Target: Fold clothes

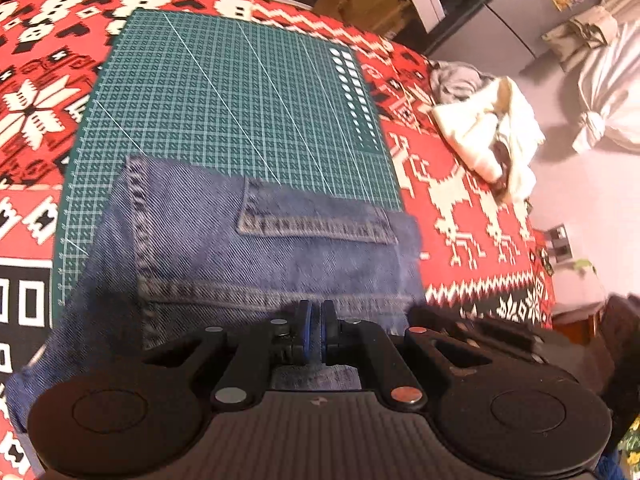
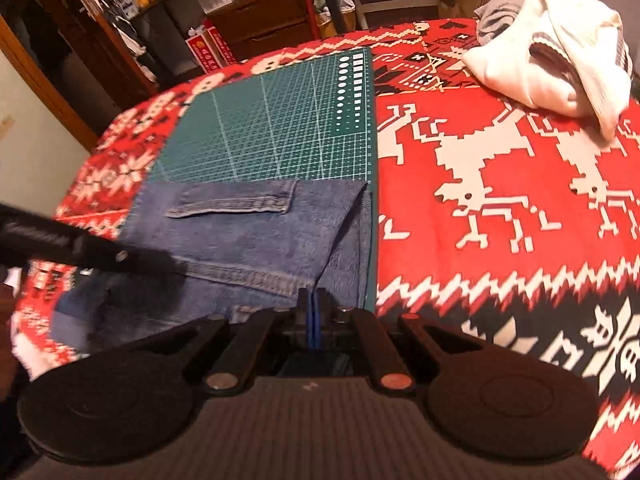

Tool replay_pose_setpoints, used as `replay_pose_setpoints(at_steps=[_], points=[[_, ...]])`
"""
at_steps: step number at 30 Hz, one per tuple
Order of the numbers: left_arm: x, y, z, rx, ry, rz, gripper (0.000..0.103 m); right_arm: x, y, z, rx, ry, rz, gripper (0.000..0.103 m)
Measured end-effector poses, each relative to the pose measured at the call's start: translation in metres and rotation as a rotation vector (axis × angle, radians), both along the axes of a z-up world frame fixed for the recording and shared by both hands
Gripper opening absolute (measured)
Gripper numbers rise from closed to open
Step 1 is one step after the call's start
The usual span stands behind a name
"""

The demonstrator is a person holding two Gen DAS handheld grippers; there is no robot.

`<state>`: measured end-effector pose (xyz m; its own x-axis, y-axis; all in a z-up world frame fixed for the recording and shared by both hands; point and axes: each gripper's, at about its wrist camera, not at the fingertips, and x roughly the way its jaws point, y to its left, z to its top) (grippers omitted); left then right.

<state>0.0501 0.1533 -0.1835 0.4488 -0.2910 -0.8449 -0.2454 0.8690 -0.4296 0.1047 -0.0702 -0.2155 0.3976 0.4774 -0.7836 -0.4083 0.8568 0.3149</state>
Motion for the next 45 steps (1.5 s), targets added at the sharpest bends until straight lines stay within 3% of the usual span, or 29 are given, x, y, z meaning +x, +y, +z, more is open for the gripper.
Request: replay_pose_setpoints(at_steps=[5,9,13,15,17,21,24,29,34,38,41,45], points=[[-0.007,-0.01,-0.004,0.017,0.018,-0.022,0.003,-0.016,-0.007,-0.004,-0.062,-0.052,0.008,0.0],[-0.009,-0.014,-0.007,0.021,0.027,-0.026,0.003,-0.021,-0.022,-0.005,-0.026,-0.008,0.005,0.0],[-0.013,-0.019,-0.002,0.035,0.016,-0.039,0.003,-0.03,-0.033,0.004,-0.038,-0.028,-0.017,0.004],[-0.017,-0.023,0.0,0.044,0.009,-0.042,0.003,-0.037,-0.039,0.011,0.009,-0.033,-0.014,0.004],[-0.021,-0.026,0.0,0.041,0.01,-0.045,0.003,-0.041,-0.039,0.015,0.037,-0.021,-0.003,0.004],[-0.027,-0.038,-0.004,0.037,0.025,-0.064,0.003,-0.042,-0.027,0.006,-0.017,0.026,0.019,0.004],[-0.031,-0.047,-0.008,0.064,0.036,-0.081,0.003,-0.044,-0.033,0.003,-0.019,0.033,0.009,0.01],[-0.037,-0.045,-0.012,0.061,0.029,-0.074,0.003,-0.046,-0.047,0.005,0.007,0.077,-0.019,0.008],[-0.039,-0.04,-0.015,0.032,0.021,-0.066,0.003,-0.056,-0.036,0.025,0.033,0.004,0.007,0.007],[-0.039,-0.032,-0.019,0.002,0.027,-0.046,0.003,-0.054,-0.002,0.012,-0.055,0.014,0.064,0.007],[-0.041,-0.025,-0.022,-0.037,0.031,-0.027,0.003,-0.062,0.01,0.006,-0.122,-0.032,0.094,0.003],[-0.042,-0.022,-0.024,-0.063,0.026,-0.022,0.003,-0.073,0.01,0.008,-0.145,-0.053,0.106,0.003]])
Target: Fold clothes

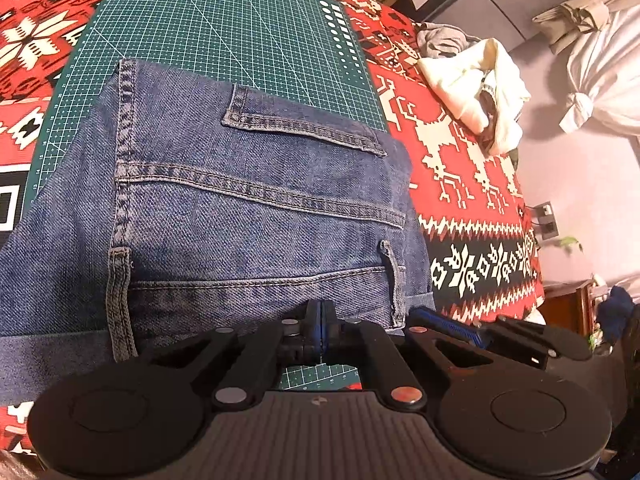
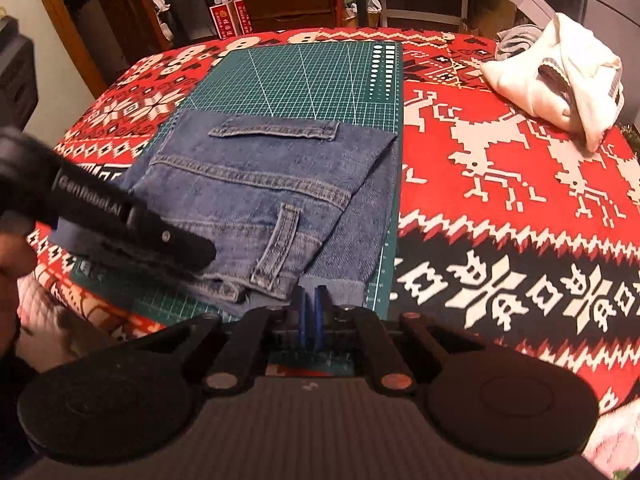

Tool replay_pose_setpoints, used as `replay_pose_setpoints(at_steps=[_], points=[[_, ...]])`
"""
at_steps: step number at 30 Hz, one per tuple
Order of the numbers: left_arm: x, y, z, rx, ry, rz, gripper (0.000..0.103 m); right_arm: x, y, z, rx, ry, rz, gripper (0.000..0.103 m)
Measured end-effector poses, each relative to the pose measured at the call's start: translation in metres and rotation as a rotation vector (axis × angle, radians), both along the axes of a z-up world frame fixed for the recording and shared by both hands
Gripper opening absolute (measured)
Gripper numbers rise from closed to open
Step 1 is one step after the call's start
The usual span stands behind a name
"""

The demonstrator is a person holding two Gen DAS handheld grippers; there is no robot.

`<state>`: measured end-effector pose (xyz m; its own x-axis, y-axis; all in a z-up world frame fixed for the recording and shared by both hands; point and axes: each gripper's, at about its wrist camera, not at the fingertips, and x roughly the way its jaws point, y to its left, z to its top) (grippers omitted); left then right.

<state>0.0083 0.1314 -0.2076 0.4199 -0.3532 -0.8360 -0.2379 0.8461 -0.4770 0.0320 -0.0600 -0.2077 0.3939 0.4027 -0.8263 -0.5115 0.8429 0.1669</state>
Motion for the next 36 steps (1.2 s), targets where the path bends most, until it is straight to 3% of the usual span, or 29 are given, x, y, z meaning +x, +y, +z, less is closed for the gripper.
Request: replay_pose_setpoints(at_steps=[5,12,20,28,32,33,36], points=[[-0.002,0.0,-0.001,-0.003,-0.005,-0.003,0.003,-0.002,-0.006,0.006,0.018,0.066,-0.026,0.004],[-0.001,0.001,-0.001,-0.008,-0.004,-0.004,0.003,-0.003,0.022,0.01,-0.006,0.047,0.038,0.007],[-0.003,0.004,-0.003,-0.024,-0.007,-0.008,0.003,-0.01,0.019,0.005,-0.048,0.084,0.046,0.004],[-0.006,0.007,-0.003,-0.032,-0.011,-0.014,0.003,0.004,0.023,0.043,0.091,0.04,0.017,0.01],[-0.009,0.009,-0.005,-0.041,-0.009,-0.011,0.003,0.017,0.043,0.025,0.057,0.088,0.02,0.01],[-0.01,0.01,-0.005,-0.042,-0.009,-0.012,0.003,0.016,0.044,0.019,0.053,0.095,0.022,0.004],[-0.013,0.016,-0.007,-0.056,-0.012,-0.014,0.003,0.008,0.043,0.008,0.055,0.069,0.031,0.004]])
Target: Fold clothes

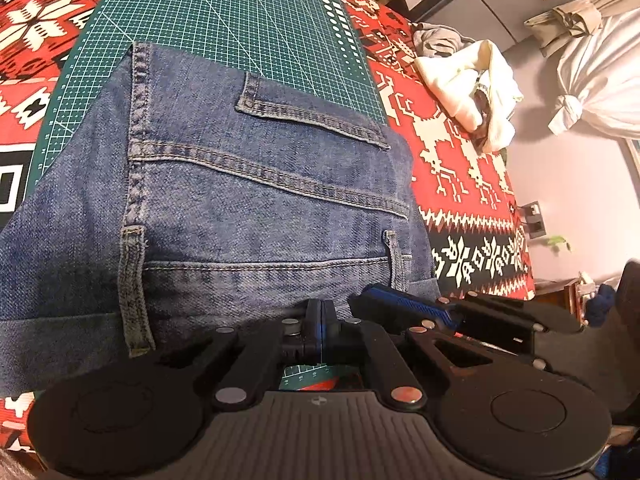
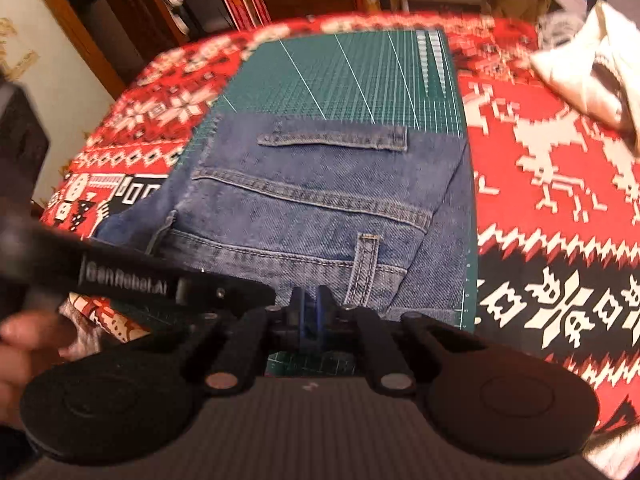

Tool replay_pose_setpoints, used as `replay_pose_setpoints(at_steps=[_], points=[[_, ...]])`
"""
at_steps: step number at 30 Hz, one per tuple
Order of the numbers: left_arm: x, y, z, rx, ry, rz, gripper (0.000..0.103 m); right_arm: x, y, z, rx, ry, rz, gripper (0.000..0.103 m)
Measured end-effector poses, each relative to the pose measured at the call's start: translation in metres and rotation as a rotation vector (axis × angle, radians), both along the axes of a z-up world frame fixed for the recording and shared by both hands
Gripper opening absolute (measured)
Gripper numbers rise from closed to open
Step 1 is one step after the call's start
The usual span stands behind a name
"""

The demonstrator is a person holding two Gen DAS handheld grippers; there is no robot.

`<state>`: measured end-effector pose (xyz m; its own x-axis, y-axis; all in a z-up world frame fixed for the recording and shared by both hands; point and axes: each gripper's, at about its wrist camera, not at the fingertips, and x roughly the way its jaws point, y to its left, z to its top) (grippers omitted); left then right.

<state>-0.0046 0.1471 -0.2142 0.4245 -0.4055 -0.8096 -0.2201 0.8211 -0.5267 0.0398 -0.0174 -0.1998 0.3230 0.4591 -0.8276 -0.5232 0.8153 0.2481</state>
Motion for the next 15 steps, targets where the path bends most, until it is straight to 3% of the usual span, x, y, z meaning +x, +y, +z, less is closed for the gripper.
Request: replay_pose_setpoints(at_steps=[12,15], points=[[-0.017,0.019,-0.002,-0.077,0.021,0.045,0.003,-0.001,-0.015,-0.006,0.092,0.026,-0.038,0.005],[-0.02,0.019,0.011,-0.038,-0.015,0.051,0.007,0.003,-0.023,-0.01,0.139,0.052,-0.056,0.005]])
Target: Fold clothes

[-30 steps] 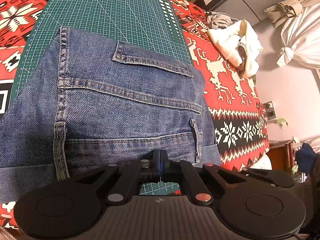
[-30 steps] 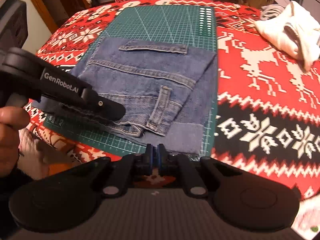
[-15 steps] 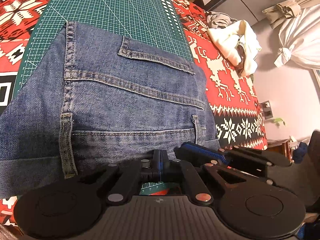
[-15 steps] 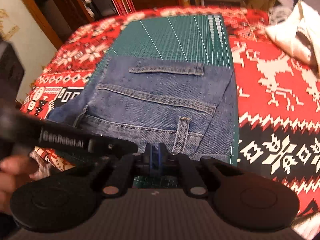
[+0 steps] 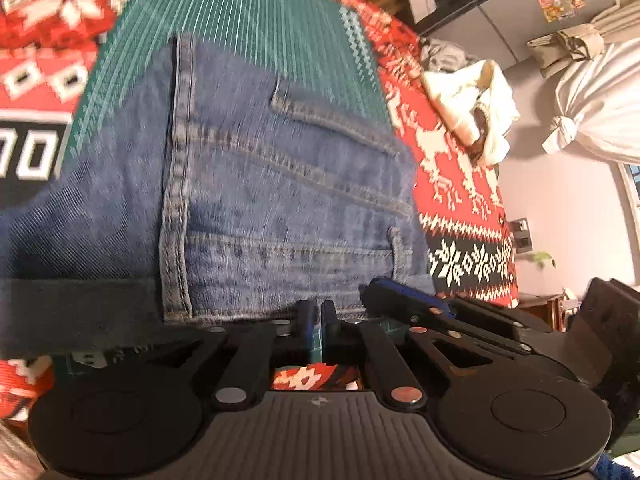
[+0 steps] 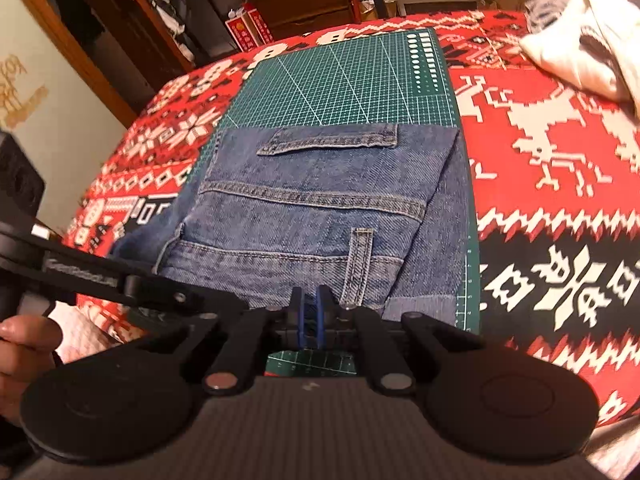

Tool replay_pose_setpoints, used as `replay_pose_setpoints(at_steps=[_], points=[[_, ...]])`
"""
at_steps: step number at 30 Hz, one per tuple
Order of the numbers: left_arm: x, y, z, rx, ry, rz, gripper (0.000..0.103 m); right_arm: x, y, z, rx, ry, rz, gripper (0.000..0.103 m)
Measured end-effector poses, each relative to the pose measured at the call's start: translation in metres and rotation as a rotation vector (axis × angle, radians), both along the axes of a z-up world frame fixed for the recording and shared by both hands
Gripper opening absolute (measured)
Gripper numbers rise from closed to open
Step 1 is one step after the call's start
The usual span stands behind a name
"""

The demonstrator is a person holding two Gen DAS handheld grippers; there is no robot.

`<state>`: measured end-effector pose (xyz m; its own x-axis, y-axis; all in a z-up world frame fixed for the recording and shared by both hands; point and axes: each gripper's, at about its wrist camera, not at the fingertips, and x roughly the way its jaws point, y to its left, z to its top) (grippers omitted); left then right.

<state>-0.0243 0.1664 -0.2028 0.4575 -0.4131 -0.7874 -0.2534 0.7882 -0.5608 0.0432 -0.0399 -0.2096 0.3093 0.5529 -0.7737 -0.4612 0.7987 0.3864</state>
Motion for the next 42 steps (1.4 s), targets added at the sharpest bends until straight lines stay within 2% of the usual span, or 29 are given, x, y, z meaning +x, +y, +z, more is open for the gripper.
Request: replay_pose_setpoints(at_steps=[1,2,6,8,17,20,24,27,31,33,37,42], points=[[0.0,0.001,0.005,0.019,-0.014,0.004,0.013,0.001,-0.001,-0.001,0.009,0.007,-0.004,0.005],[0.0,0.002,0.009,0.038,-0.025,0.009,0.014,0.002,-0.001,-0.002,0.014,0.01,-0.006,0.005],[0.009,0.016,0.003,0.069,0.014,0.052,0.013,0.002,-0.001,-0.003,0.022,0.006,0.0,0.005],[0.008,0.023,-0.003,0.068,0.033,0.063,0.005,0.003,-0.002,-0.004,0.032,0.013,-0.002,0.005],[-0.013,0.044,-0.013,-0.011,0.023,0.106,0.003,0.006,-0.005,-0.006,0.055,0.025,-0.004,0.005],[-0.017,0.044,-0.011,-0.006,0.02,0.122,0.003,0.006,-0.005,-0.006,0.057,0.026,-0.005,0.005],[-0.02,0.035,0.006,0.09,-0.003,0.126,0.003,0.006,-0.006,-0.007,0.061,0.028,-0.007,0.005],[-0.015,0.042,0.018,0.125,-0.03,0.15,0.005,0.006,-0.008,-0.007,0.064,0.029,-0.006,0.005],[-0.007,0.05,0.008,0.134,-0.002,0.151,0.005,0.006,-0.009,-0.008,0.069,0.032,-0.006,0.005],[-0.006,0.044,-0.002,0.189,0.02,0.12,0.003,0.006,-0.009,-0.008,0.07,0.034,-0.007,0.005],[-0.012,0.031,-0.001,0.263,-0.006,0.077,0.003,0.006,-0.008,-0.008,0.07,0.033,-0.008,0.005],[-0.016,0.032,0.0,0.253,0.002,0.08,0.003,0.006,-0.008,-0.009,0.071,0.035,-0.008,0.005]])
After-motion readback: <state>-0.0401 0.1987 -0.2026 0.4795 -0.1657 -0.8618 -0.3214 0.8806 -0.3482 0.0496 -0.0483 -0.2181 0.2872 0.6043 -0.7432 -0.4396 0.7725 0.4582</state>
